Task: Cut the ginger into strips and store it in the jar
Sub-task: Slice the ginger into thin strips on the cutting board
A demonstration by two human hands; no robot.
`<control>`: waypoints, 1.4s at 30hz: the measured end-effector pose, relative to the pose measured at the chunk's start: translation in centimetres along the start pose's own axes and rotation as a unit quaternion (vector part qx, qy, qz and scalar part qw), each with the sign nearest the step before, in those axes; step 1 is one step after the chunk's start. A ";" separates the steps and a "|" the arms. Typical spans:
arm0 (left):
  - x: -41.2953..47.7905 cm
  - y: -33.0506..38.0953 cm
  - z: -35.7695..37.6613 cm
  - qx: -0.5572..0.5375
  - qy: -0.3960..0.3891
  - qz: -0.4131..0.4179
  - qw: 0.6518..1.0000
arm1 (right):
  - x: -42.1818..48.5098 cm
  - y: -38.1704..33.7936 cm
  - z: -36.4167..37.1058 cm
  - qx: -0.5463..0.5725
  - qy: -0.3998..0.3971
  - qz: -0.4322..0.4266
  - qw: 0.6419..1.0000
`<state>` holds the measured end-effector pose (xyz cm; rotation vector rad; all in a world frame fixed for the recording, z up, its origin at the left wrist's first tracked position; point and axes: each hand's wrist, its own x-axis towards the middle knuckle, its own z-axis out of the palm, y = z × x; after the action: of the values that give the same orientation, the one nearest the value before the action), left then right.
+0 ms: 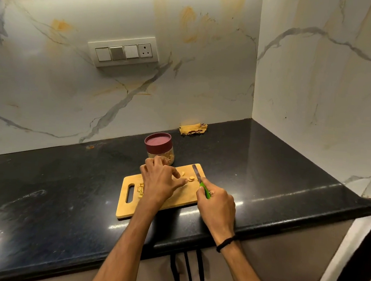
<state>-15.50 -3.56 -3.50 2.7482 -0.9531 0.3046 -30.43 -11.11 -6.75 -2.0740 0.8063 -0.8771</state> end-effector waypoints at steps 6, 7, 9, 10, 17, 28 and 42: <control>-0.9 -1.9 -0.6 -0.022 0.007 -0.024 0.999 | -0.8 -0.4 0.0 -0.008 -0.011 -0.001 1.000; -0.9 -2.0 -0.5 -0.028 0.000 -0.019 0.999 | -0.9 -0.4 0.0 -0.009 -0.013 -0.002 1.000; -0.9 -1.8 -0.3 -0.039 -0.024 -0.001 0.999 | -0.9 -0.4 0.0 -0.012 -0.012 -0.003 1.000; -0.8 -1.6 -0.2 -0.043 -0.036 0.008 0.998 | -1.0 -0.5 0.0 -0.015 -0.014 -0.003 1.000; -0.6 -0.6 0.9 -0.065 -0.042 0.020 0.997 | -1.3 -0.8 -0.3 -0.085 -0.046 -0.034 0.995; -0.6 -1.7 0.0 -0.102 -0.056 -0.002 0.993 | -1.5 -1.9 -0.2 -0.101 -0.072 -0.044 0.991; -0.9 -1.7 0.7 -0.102 -0.040 -0.027 0.994 | -1.8 -2.5 0.4 -0.130 -0.077 -0.044 0.988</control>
<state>-15.04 -1.87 -4.61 2.6100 -0.8743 0.0829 -30.53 -8.24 -5.55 -2.3876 0.7845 -0.6761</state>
